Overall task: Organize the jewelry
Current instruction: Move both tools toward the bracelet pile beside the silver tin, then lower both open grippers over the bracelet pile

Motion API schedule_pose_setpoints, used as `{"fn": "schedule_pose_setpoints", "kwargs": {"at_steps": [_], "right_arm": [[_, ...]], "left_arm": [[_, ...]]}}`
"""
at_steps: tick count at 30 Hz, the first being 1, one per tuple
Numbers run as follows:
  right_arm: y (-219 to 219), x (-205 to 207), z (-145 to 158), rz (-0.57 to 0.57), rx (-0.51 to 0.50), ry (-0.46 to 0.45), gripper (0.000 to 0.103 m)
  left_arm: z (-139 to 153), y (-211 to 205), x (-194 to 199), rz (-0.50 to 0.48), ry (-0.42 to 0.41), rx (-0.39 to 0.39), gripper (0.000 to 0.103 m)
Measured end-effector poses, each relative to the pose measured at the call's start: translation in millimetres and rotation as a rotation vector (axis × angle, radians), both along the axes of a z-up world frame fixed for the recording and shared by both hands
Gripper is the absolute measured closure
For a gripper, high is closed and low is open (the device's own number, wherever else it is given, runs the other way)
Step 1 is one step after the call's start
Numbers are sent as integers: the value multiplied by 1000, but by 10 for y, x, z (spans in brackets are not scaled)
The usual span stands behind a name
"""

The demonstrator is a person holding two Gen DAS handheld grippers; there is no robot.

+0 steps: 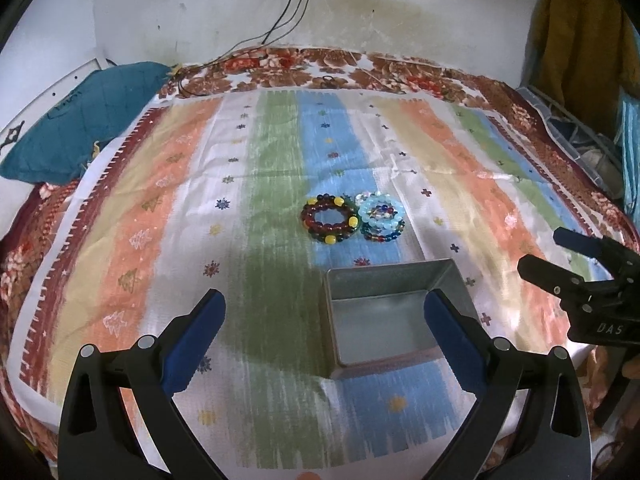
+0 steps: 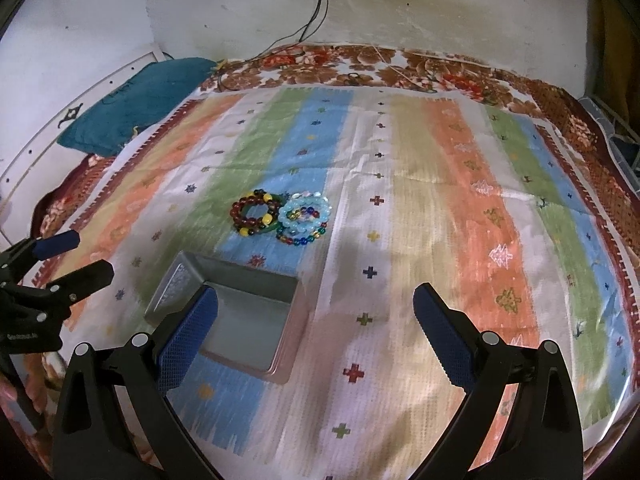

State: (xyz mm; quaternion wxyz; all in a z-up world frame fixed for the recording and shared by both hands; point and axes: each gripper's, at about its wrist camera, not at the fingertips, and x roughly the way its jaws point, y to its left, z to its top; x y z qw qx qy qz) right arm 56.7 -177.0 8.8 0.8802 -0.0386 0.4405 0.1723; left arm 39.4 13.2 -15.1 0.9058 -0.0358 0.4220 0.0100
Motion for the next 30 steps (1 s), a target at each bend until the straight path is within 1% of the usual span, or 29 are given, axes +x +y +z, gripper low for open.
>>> {"fn": "schedule_pose_setpoints", "kwargs": {"at_steps": [4,11,18,22,27,30], "right_arm": [[17,92,-13,-7,-11,1,4],[68,211,-60,3,-35,8,4],[102,341,-113,1,-43,21,4],[130,422,-162,3,-51,34,4],[143,520,-227,0,-57,53,4],[150,580,-262,-5,-61,61,4]], "left_arm": [[-13,-43,130,-6,13,29,5],[-89,49,364,11,62,25,5],[-197,198,562,44,103,-41,5],[-263,277,678,61,130,-105,6],[-314,284,777,50,143,-118,6],[-326,290,840,60,144,-101,6]]}}
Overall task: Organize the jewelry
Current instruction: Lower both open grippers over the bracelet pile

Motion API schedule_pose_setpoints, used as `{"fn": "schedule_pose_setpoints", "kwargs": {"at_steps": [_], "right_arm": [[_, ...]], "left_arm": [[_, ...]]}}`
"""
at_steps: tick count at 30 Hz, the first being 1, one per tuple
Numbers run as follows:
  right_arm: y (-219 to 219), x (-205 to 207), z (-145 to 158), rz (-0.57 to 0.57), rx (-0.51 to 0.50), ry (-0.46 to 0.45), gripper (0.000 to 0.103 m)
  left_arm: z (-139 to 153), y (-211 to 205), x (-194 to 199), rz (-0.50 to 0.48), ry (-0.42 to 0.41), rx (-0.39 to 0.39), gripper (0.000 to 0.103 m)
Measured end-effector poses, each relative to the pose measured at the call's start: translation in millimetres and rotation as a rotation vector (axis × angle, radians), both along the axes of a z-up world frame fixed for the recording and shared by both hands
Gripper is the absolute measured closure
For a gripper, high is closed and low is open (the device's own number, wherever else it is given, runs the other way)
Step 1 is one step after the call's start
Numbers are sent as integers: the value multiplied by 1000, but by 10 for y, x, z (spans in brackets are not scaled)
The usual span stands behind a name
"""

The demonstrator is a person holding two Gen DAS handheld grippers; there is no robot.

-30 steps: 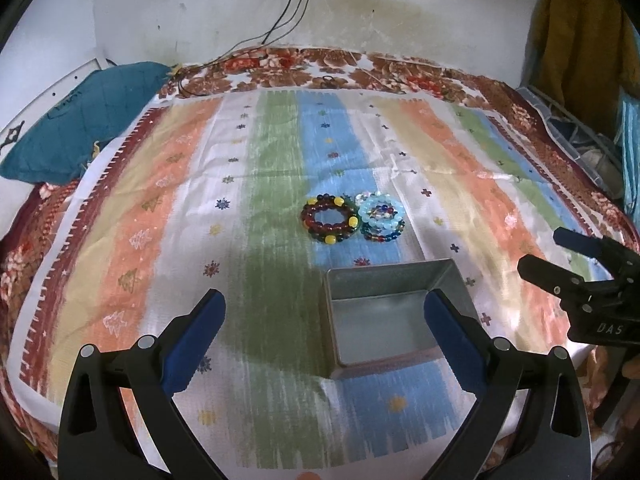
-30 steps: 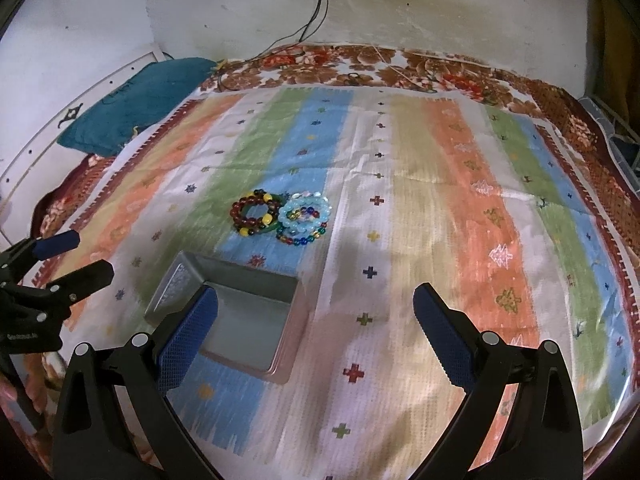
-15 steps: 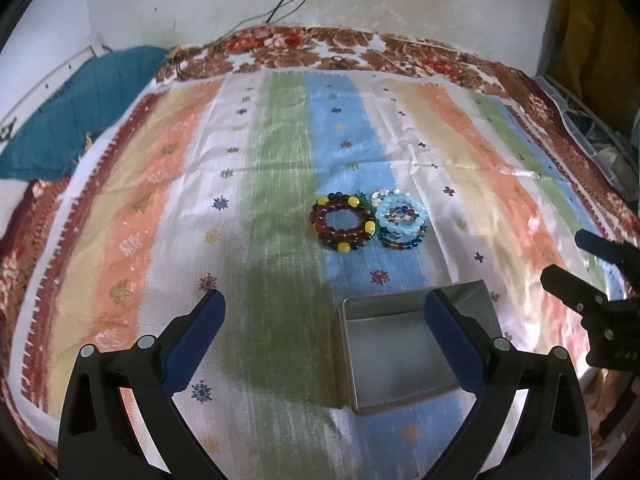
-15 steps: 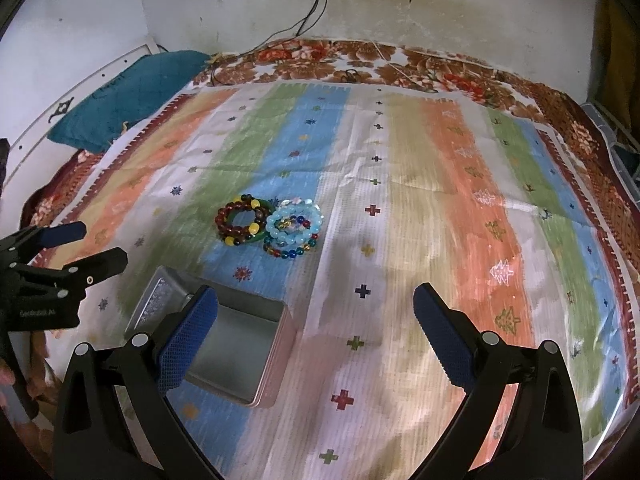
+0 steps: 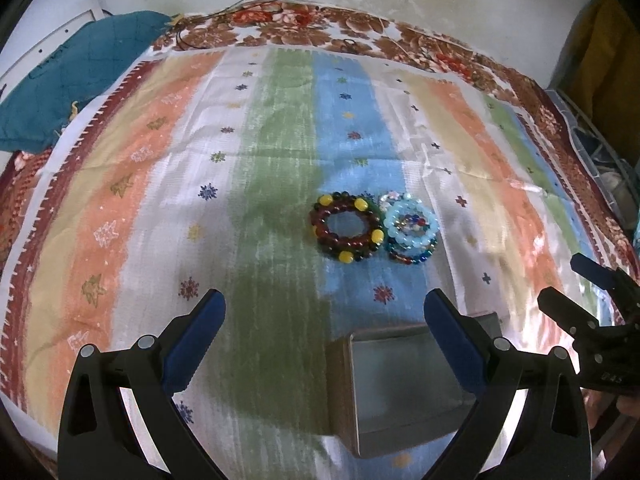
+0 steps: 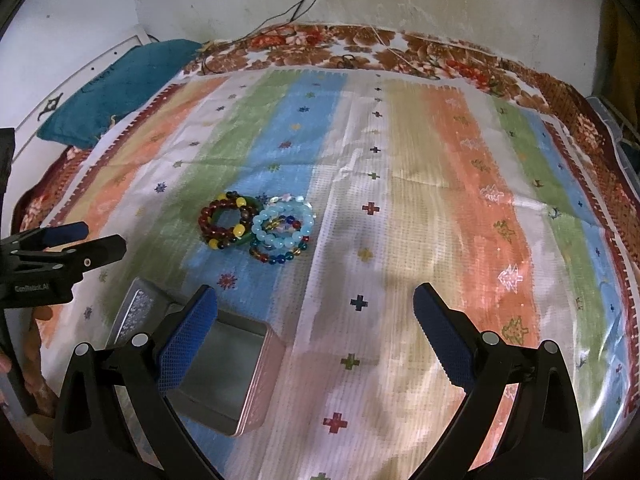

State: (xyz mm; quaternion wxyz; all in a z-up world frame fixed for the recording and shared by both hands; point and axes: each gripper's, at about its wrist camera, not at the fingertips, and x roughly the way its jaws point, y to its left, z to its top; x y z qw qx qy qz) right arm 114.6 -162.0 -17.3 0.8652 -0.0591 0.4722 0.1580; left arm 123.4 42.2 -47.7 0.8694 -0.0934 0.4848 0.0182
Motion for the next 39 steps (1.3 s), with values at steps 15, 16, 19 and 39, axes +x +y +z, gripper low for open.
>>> {"fn": "schedule_pose_setpoints", "kwargs": {"at_steps": [15,16,19,39], "right_arm": [[24,320,-171,-29,9,60,4],[30,337,-183,-29,8,64,4],[62,406,-238,-22,-6,74,4],[131,747,-440,-28,-6,101,4]], "left_arm": [[-207,124,373,45,48,-66,6],[-216,108,397,44,49,-53,6],[-250,112,455,43,57,-54,6],[-475,126,766,24,109,-83,14]]}}
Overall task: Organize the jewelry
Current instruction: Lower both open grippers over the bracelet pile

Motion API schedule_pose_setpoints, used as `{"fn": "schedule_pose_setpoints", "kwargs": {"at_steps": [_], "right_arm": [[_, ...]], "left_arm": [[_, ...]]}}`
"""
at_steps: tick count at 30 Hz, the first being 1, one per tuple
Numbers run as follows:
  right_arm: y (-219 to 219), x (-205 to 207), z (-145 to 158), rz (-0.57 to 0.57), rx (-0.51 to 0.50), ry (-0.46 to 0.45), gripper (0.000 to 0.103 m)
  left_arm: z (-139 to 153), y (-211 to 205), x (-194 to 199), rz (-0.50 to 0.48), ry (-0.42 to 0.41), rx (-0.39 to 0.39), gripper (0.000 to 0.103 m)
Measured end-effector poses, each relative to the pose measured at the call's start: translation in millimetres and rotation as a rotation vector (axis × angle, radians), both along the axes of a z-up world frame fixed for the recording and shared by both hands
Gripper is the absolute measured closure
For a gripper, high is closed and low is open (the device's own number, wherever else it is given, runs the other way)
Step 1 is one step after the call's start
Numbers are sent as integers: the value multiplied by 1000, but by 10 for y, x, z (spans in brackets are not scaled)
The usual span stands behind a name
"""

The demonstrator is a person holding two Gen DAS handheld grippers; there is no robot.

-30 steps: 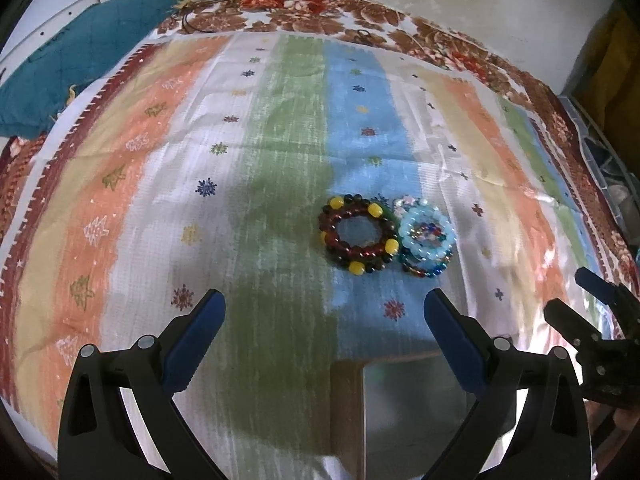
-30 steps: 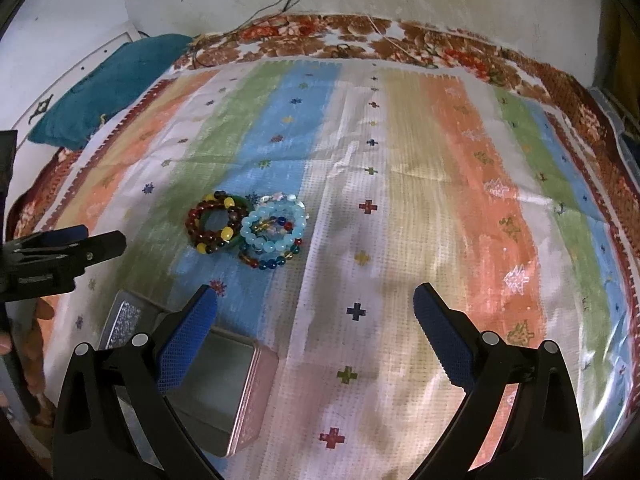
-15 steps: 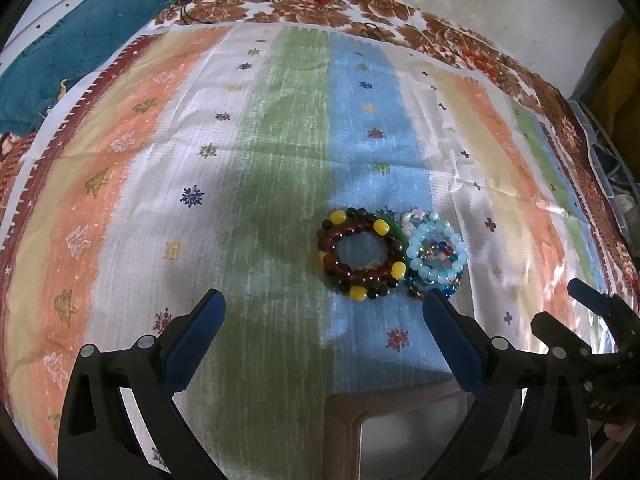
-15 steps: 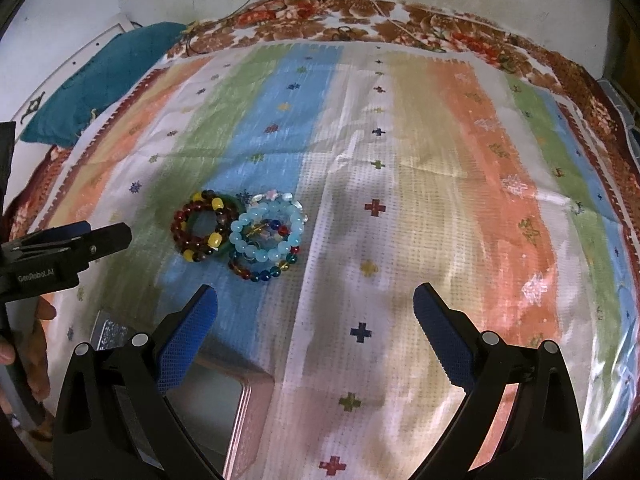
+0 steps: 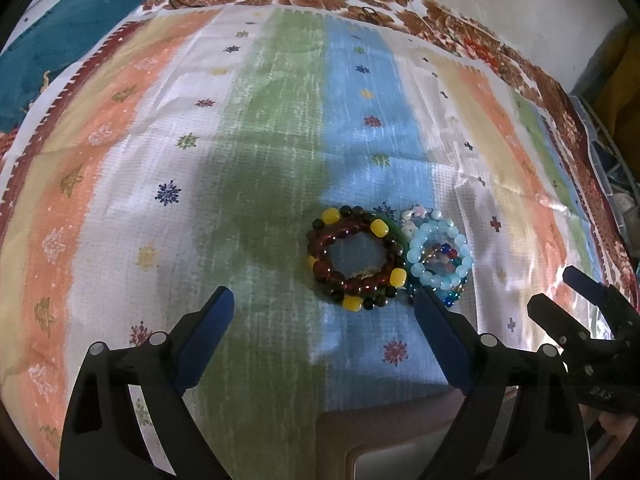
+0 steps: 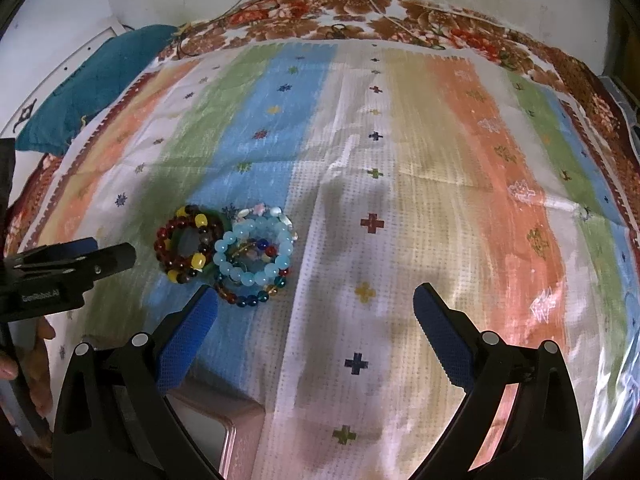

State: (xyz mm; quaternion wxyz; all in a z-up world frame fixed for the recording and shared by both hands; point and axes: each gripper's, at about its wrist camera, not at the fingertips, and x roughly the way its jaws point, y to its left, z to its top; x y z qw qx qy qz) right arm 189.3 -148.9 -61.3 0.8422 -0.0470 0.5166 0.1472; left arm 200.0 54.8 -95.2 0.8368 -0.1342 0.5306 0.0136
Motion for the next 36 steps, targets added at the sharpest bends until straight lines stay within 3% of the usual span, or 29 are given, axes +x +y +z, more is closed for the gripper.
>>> {"fn": "schedule_pose_setpoints", "kwargs": {"at_steps": [14,21,26,29,34,36], "right_arm": [[78,256,-214,-6,1,44,4],[113,354,-316,-14,13,69,4],[138,418,-368,-19,9,78,4],[171,452,-420,-11,11,94,15],[185,490,-481,-11,31,114,20],[180,515,-514,-2,74,143,32]], "left_arm": [[-247,107,172,-6,48,-21,18],[-359,196,221,7,66,-73,27],[-424,170,261,-15,79,-67,32],[-443,159,282,-25,80,-70,36],[-457,162,310,-31,74,-73,40],[-463,169,312,-33,69,-73,42]]}}
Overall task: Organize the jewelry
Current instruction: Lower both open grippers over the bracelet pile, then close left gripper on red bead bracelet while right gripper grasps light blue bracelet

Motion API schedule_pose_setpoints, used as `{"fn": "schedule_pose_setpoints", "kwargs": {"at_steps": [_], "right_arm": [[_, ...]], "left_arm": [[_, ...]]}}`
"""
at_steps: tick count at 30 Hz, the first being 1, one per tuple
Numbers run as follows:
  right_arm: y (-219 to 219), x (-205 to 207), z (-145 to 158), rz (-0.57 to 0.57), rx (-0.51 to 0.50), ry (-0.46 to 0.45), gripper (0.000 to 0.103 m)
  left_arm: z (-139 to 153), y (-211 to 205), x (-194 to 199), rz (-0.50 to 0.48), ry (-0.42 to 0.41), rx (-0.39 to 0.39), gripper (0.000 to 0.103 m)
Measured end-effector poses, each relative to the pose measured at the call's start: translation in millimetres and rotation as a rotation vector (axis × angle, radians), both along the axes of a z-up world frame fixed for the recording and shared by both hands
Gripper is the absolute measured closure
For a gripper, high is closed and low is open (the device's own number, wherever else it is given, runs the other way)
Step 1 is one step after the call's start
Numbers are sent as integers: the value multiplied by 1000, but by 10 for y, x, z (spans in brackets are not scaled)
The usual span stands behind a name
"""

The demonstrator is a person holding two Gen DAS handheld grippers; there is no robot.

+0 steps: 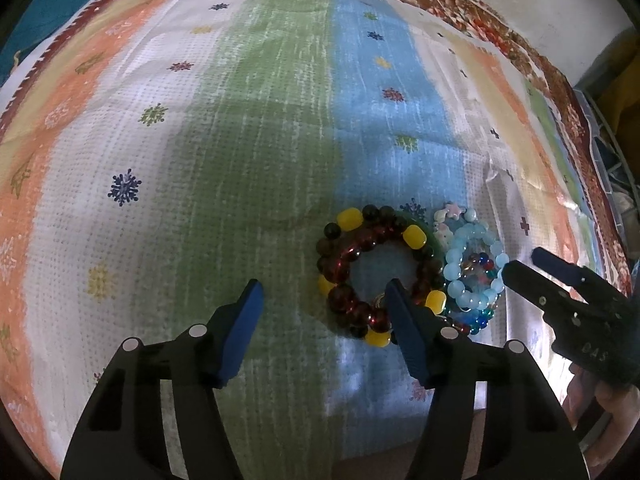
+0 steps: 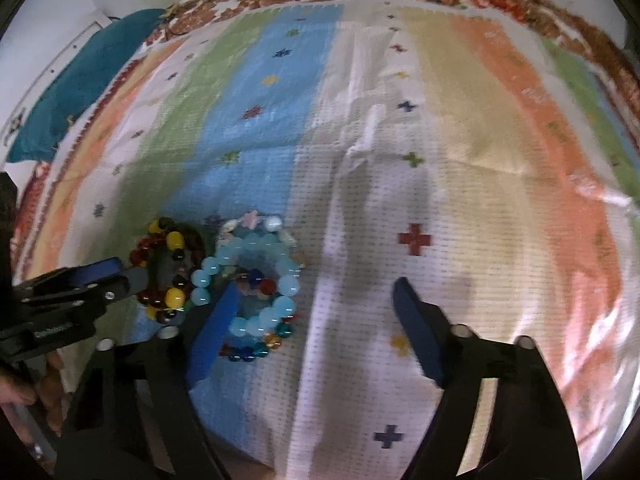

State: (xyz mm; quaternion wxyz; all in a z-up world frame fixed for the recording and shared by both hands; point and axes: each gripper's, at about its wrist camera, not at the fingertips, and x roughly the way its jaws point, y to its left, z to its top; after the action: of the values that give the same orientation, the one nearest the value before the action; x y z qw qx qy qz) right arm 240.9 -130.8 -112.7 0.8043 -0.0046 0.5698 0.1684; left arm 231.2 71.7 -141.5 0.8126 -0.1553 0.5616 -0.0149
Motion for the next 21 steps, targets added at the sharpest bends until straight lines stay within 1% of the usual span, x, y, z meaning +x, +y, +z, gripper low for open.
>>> {"fn": "schedule_pose_setpoints", "kwargs": {"at_steps": [1,3,4,5,8,10,11,14,16,17,18,19,21], "right_arm": [[-3,13,-14,-1,11,10,34],[1,25,-35,-1,19,22,43],[10,27,-45,1,17,26,45],[15,30,-53,3,19,30,50],[20,31,-77,3,32,46,61],[18,35,-83,4,49,52,64],[23,35,-85,8,57,54,68],[49,25,-87,23,52,50,72],[65,20,-86,30,47,47,75],[69,18,-83,31,45,45,79],[74,19,-84,34,55,48,86],[79,24,-92,33,67,58,90],[83,16,-89,33,64,57,91]], "left_arm": [[-2,4,1,1,-1,-2,46],[-5,12,3,3,0,-7,54],[-11,14,2,3,1,-12,55],[-12,11,1,4,0,-13,55],[-9,-7,4,-3,-2,-16,61],[-9,-16,10,-5,-2,-26,67],[-8,-26,11,-8,-3,-28,69],[-7,-70,12,-25,-8,-29,78],[-4,-90,9,-34,-12,-17,79],[-2,-90,12,-34,-12,-18,79],[0,-96,13,-32,-12,-20,81],[3,-102,13,-33,-13,-17,82],[15,-111,9,-38,-18,-14,83]]}}
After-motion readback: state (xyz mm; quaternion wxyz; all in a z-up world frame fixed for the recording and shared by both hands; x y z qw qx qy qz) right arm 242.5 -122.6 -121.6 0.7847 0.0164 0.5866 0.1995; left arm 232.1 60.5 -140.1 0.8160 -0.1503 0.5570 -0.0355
